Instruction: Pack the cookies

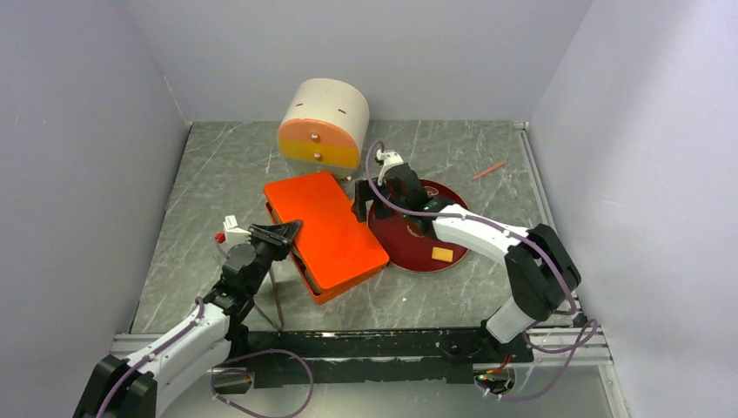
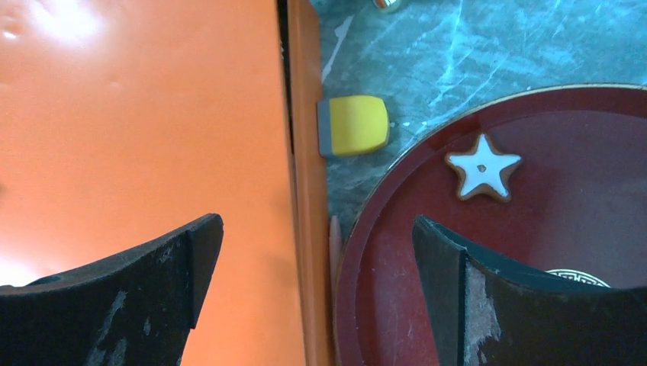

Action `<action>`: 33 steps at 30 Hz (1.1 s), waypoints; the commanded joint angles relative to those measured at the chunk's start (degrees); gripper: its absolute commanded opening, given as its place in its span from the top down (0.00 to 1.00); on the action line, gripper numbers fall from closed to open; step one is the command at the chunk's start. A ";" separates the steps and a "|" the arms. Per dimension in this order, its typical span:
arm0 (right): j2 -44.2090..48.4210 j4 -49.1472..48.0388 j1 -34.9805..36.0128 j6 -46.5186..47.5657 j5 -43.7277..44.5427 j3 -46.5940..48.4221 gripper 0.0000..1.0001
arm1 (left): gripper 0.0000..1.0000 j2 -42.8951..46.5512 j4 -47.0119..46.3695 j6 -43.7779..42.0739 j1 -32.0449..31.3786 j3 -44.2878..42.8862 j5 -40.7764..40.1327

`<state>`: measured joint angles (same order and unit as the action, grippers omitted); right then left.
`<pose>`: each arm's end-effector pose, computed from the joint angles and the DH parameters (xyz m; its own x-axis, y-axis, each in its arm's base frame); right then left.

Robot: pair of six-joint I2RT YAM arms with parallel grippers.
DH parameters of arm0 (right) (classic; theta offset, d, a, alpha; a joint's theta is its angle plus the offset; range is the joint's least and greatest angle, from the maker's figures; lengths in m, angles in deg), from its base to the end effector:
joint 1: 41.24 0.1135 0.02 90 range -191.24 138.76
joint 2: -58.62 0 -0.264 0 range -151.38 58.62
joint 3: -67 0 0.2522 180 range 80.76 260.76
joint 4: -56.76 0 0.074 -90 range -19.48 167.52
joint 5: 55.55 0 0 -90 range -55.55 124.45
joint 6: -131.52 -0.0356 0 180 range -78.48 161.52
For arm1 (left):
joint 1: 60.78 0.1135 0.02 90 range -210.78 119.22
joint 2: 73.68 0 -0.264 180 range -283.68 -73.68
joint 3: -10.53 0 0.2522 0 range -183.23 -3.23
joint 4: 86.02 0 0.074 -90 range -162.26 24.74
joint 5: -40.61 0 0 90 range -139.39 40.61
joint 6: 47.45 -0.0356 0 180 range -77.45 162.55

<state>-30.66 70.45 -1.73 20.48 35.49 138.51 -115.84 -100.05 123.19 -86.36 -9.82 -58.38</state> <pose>0.2707 0.2224 0.2433 -0.5999 -0.0294 -0.7995 -0.4380 0.8484 0.2974 0.1527 -0.0669 0.1822 -0.3029 -0.9355 -0.1820 -0.0738 0.2134 -0.9742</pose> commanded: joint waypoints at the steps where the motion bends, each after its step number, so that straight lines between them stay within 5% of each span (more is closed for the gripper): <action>1: -2.88 -0.79 -0.46 -0.82 -0.66 2.83 0.00 | 0.95 -0.08 -8.96 0.77 -0.89 0.97 -5.89; 11: -7.98 -0.10 -0.57 -1.59 -2.59 4.80 0.00 | 0.95 -3.64 -7.66 -2.54 -1.05 -0.07 -4.96; 24: -11.14 0.34 -0.53 -5.17 -9.64 3.73 0.06 | 0.95 2.78 9.32 -5.52 -1.05 -0.97 -6.35; 33: -11.53 0.34 -0.57 -5.66 -10.96 3.62 0.10 | 0.95 1.29 8.77 -11.89 -1.05 -3.07 -5.26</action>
<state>-42.17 71.26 -2.21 15.11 25.81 141.46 -114.83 -90.74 118.80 -87.13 -9.80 -63.74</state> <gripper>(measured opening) 0.904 0.237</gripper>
